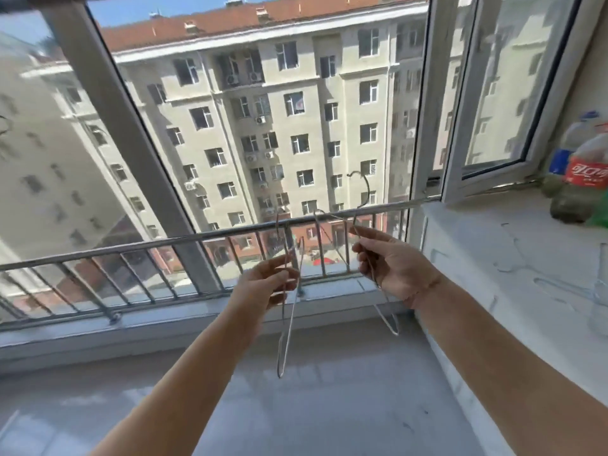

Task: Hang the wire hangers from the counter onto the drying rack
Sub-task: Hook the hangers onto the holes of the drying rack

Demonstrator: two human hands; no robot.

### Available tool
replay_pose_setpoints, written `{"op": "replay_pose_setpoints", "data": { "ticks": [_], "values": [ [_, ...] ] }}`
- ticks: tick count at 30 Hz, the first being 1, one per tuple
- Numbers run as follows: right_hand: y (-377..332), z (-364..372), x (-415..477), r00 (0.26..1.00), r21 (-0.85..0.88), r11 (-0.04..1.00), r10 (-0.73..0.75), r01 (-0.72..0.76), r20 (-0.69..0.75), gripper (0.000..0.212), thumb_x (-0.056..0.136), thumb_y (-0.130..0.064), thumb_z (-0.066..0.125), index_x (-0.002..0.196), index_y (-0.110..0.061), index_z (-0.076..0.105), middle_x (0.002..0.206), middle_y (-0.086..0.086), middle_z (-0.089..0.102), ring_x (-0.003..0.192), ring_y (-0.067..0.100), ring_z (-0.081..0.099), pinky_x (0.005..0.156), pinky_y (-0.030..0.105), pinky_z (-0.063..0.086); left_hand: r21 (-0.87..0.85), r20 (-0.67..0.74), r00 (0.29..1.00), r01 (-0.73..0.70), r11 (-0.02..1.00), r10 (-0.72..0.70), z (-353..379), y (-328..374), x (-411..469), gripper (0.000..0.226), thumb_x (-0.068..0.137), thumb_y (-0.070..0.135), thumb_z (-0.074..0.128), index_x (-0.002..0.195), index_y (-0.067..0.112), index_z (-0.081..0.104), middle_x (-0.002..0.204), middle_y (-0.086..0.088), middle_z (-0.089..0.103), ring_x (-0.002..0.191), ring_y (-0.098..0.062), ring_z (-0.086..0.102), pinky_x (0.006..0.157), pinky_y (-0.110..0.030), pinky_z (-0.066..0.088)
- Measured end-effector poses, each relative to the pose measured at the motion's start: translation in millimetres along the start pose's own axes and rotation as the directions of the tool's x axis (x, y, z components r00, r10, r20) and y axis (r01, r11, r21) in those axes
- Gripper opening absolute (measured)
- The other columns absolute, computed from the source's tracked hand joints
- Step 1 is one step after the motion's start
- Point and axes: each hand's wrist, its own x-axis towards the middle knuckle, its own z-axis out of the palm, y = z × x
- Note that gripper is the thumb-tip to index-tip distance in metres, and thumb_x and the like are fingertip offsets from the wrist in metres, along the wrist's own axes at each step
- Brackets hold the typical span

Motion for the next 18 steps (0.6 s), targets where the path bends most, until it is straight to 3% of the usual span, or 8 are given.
{"op": "replay_pose_setpoints", "data": {
  "ticks": [7, 13, 18],
  "values": [
    [63, 151, -8, 0.956, 0.054, 0.978, 0.185, -0.202, 0.226, 0.025, 0.089, 0.004, 0.047, 0.092, -0.011, 0.067, 0.067, 0.006, 0.058, 0.052, 0.012, 0.056, 0.046, 0.020, 0.050, -0.014, -0.275, 0.959, -0.069, 0.997, 0.063, -149, 41, -86, 0.023, 0.089, 0.002, 0.055, 0.104, 0.015, 0.066, 0.077, 0.002, 0.073, 0.061, -0.008, 0.064, 0.060, -0.022, 0.045],
    [105, 268, 4, 0.883, -0.020, 0.960, 0.264, -0.279, 0.389, 0.033, 0.089, 0.006, 0.048, 0.116, -0.008, 0.060, 0.071, 0.008, 0.056, 0.056, 0.014, 0.058, 0.047, 0.021, 0.053, -0.009, -0.474, 0.873, -0.136, 0.991, 0.116, -246, 79, -138, 0.021, 0.087, 0.002, 0.057, 0.099, 0.014, 0.069, 0.078, 0.001, 0.074, 0.063, -0.009, 0.064, 0.053, -0.017, 0.048],
    [130, 356, 26, 0.808, -0.053, 0.949, 0.292, -0.310, 0.512, 0.028, 0.086, 0.008, 0.048, 0.104, -0.006, 0.064, 0.062, 0.008, 0.058, 0.048, 0.012, 0.060, 0.046, 0.022, 0.053, 0.026, -0.570, 0.805, -0.184, 0.983, 0.165, -312, 115, -146, 0.022, 0.086, 0.000, 0.057, 0.092, 0.015, 0.072, 0.078, 0.000, 0.074, 0.066, -0.012, 0.063, 0.062, -0.024, 0.046]
  ]
}}
